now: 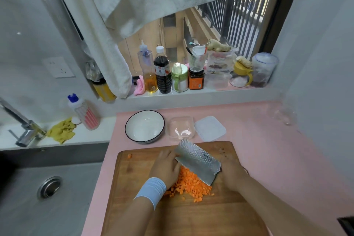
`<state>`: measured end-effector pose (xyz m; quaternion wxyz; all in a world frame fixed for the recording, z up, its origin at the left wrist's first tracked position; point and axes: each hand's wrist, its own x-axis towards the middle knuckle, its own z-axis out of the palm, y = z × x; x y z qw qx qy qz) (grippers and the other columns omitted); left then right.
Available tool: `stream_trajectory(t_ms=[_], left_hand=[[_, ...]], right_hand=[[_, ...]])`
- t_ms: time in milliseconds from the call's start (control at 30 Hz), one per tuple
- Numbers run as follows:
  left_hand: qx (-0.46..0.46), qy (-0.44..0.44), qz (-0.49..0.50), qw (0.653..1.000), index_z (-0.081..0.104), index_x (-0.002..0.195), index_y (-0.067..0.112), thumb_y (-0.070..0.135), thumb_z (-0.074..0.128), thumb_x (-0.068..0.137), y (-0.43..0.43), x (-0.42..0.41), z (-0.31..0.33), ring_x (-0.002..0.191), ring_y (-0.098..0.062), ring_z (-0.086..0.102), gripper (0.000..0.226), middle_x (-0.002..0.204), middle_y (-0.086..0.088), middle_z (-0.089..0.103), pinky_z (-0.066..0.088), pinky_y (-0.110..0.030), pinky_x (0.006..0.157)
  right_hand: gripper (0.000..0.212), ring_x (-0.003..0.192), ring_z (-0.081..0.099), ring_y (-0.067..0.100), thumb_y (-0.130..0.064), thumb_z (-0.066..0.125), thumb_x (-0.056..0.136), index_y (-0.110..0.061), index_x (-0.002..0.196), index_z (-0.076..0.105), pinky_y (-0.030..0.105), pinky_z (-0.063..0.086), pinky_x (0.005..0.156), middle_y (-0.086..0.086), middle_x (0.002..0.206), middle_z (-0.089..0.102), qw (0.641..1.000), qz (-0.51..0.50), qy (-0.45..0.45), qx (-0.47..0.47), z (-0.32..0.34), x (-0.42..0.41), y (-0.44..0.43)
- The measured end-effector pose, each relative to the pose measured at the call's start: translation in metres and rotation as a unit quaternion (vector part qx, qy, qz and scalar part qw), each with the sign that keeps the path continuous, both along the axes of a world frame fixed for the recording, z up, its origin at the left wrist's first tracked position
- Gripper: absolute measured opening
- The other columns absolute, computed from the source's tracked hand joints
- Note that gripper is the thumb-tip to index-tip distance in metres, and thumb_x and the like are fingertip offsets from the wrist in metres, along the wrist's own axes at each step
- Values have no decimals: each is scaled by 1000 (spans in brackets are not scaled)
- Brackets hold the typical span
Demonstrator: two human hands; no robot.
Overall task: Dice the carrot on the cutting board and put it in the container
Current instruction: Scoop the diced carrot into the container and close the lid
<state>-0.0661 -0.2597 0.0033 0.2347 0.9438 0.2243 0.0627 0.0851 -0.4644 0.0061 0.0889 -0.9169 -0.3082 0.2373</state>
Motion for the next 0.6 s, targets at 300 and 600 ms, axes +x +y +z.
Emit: stream_trajectory(t_ms=[300, 600], left_hand=[[-14, -3, 12, 1000, 54, 120, 21, 31, 51, 92, -17, -16, 3, 117, -18, 43, 30, 124, 2, 51, 35, -26, 100], [37, 127, -98, 986, 19, 154, 29, 56, 44, 93, -52, -15, -23, 147, -17, 11, 71, 161, 8, 13, 9, -34, 121]], right_hand=[[58, 114, 60, 25, -24, 56, 94, -34, 147, 35, 33, 47, 88, -3, 133, 58, 995, -41, 8, 94, 40, -33, -21], [24, 94, 64, 28, -26, 57, 96, -25, 118, 47, 36, 48, 74, -1, 102, 68, 962, -235, 33, 138, 21, -67, -77]])
